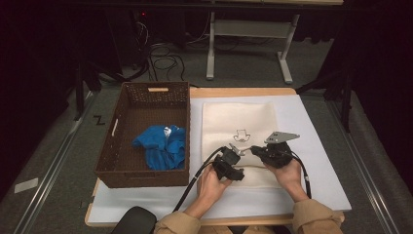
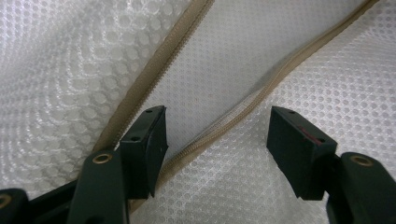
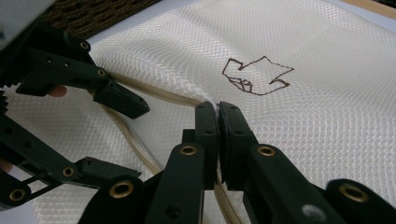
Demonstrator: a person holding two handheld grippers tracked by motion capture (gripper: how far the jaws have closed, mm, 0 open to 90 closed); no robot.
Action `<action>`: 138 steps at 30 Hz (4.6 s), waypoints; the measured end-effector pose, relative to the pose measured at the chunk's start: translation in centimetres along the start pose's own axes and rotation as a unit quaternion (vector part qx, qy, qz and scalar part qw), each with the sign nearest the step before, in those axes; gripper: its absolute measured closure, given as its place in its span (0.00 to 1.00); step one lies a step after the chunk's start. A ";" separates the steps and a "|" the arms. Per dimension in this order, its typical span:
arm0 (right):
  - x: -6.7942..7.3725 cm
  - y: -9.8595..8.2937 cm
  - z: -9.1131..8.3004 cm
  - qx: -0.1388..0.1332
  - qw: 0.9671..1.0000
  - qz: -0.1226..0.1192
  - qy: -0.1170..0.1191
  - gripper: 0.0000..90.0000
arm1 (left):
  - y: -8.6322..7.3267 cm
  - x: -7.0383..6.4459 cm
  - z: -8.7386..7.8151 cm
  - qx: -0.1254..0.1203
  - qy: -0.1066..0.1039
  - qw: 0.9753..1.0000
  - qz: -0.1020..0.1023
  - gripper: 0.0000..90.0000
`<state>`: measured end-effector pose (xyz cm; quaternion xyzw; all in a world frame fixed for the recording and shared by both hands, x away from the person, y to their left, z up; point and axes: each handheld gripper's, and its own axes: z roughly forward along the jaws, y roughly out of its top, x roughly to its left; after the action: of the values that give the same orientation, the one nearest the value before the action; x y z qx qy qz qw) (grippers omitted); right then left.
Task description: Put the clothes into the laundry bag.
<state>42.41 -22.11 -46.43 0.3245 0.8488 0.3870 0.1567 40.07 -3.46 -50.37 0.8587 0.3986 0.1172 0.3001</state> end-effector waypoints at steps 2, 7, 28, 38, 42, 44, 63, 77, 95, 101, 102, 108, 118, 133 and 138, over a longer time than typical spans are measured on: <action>-0.1 0.1 -0.1 -0.004 1.000 0.002 0.001 0.98 | 0.0 0.0 -0.1 0.003 -0.001 1.000 0.000 0.42; -0.2 0.3 -0.3 -0.007 1.000 0.003 0.001 0.98 | 0.0 -0.1 -0.2 0.011 0.000 1.000 -0.001 0.41; -0.5 -0.2 -0.3 0.001 1.000 0.000 -0.006 0.98 | 0.3 -0.8 -2.8 0.004 -0.007 0.999 0.040 0.37; -0.6 -0.1 -0.4 0.001 1.000 0.003 -0.006 0.98 | 0.6 0.0 -4.5 0.018 0.005 0.999 0.046 0.36; -0.9 -0.2 -0.4 -0.001 1.000 0.003 -0.003 0.98 | 1.0 0.3 -5.1 0.019 0.008 0.999 0.048 0.35; -0.9 -0.2 -0.5 -0.001 1.000 0.005 -0.004 0.98 | 1.1 0.4 -5.5 0.016 0.006 0.999 0.049 0.35; -1.1 -0.1 -0.6 -0.002 1.000 0.009 0.002 0.98 | 1.6 1.6 -8.8 0.012 0.020 0.998 0.055 0.34; -1.4 -0.1 -0.4 0.002 1.000 0.018 0.013 0.97 | 1.6 3.8 -10.8 -0.008 0.028 0.999 0.025 0.33; -1.6 0.0 -0.2 0.009 1.000 0.023 0.020 0.97 | 0.8 7.3 -13.4 -0.026 0.020 0.999 -0.039 0.33; -1.8 0.0 -0.1 0.003 0.999 0.028 0.019 0.97 | 0.8 8.1 -14.2 -0.030 0.017 0.998 -0.051 0.35; -1.8 0.0 -0.1 0.004 0.999 0.028 0.020 0.97 | 0.7 8.2 -14.2 -0.025 0.018 0.998 -0.053 0.35; -1.7 0.0 0.0 0.010 0.999 0.031 0.021 0.97 | 0.3 9.4 -14.9 -0.029 0.022 0.997 -0.070 0.37; -1.8 -0.1 0.1 0.007 0.999 0.031 0.021 0.97 | -0.4 11.9 -16.1 -0.023 0.055 0.993 -0.099 0.33; -2.0 -0.1 0.4 0.012 0.999 0.037 0.025 0.97 | -1.1 14.6 -15.8 0.019 0.104 0.986 -0.127 0.25; -2.0 -0.1 0.4 0.010 0.999 0.038 0.022 0.97 | -1.2 15.1 -14.8 0.043 0.099 0.985 -0.133 0.23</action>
<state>44.02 -23.27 -46.75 0.3495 0.8429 0.3911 0.1198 42.73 14.80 -39.90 0.7946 0.5413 0.1432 0.2347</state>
